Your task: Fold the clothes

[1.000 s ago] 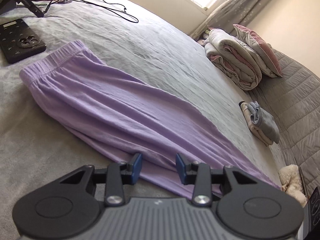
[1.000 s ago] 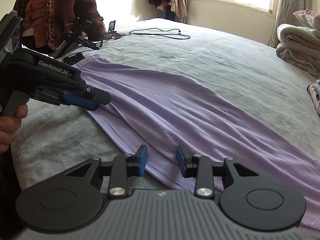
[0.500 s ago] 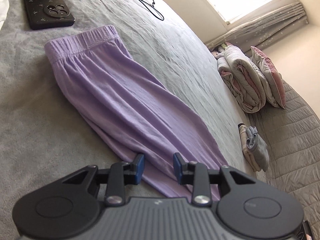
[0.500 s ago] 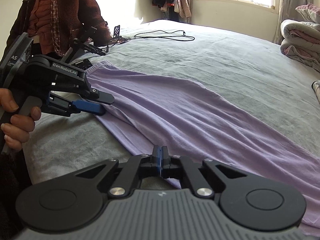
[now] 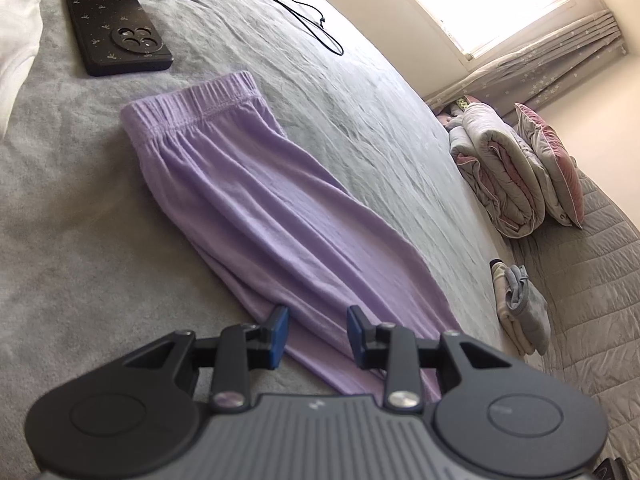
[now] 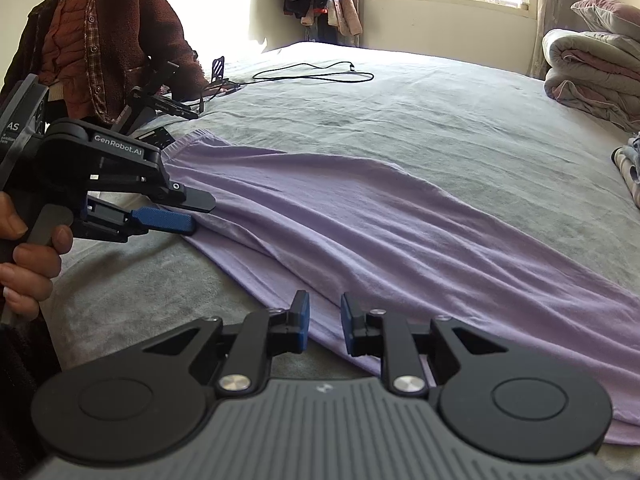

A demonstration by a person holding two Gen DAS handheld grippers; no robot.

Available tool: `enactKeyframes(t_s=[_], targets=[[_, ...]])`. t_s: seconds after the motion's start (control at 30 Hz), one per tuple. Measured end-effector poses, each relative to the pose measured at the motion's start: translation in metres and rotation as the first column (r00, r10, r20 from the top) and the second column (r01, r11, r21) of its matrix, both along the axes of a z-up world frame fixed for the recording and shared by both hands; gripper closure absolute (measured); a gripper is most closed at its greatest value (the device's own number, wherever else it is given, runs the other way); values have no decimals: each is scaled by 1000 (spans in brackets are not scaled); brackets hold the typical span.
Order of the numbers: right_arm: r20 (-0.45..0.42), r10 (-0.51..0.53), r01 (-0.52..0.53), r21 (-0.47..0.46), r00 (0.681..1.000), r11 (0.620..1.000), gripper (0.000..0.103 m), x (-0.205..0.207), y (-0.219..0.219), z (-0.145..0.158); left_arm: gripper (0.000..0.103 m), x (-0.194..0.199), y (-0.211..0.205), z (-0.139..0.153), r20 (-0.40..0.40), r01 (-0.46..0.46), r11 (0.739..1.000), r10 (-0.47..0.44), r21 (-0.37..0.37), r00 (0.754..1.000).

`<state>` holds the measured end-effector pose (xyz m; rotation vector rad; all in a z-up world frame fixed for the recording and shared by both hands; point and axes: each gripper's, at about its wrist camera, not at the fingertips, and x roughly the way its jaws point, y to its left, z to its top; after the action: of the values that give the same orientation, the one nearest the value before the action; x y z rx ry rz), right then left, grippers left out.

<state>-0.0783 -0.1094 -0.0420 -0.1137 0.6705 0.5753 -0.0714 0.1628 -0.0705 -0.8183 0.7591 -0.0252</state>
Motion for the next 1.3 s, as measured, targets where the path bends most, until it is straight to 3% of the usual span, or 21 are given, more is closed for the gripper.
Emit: enactKeyframes(t_s=[0.33,0.4,0.47,0.6,0.7,1.17,1.23,1.27,1.3], targets=[[-6,21,-21,-33,1000,999,80,14,30,-7,70,-5,18,-3,-9,-52,997,51,-54,999],[1,15,-15,-43,1000,999,70,19,32,-9,70,-5,20,-4,-12,-56,996,55,-63,998],[4,12,-12,-47,1000,999,68,23,33,-10,70,-4,21,-5,-14,-58,996,57,-69,998],[12,18,-17,-61,1000,998,68,28,34,-11,70,-2,22,-5,-19,-65,995,63,-73,998],[32,20,-17,-80,999,997,76,25,33,-10,70,0,22,-5,-22,-71,995,69,-76,997],[53,36,-29,-130,998,991,76,27,37,-13,69,0,28,-5,-29,-113,989,111,-91,993],[54,22,-15,-110,998,994,86,27,35,-14,69,0,28,-4,-29,-121,988,119,-91,993],[56,17,-11,-107,998,994,101,26,35,-13,70,0,29,-4,-28,-126,988,124,-90,992],[60,15,-9,-103,998,995,102,25,35,-11,70,0,29,-4,-27,-131,987,129,-89,991]])
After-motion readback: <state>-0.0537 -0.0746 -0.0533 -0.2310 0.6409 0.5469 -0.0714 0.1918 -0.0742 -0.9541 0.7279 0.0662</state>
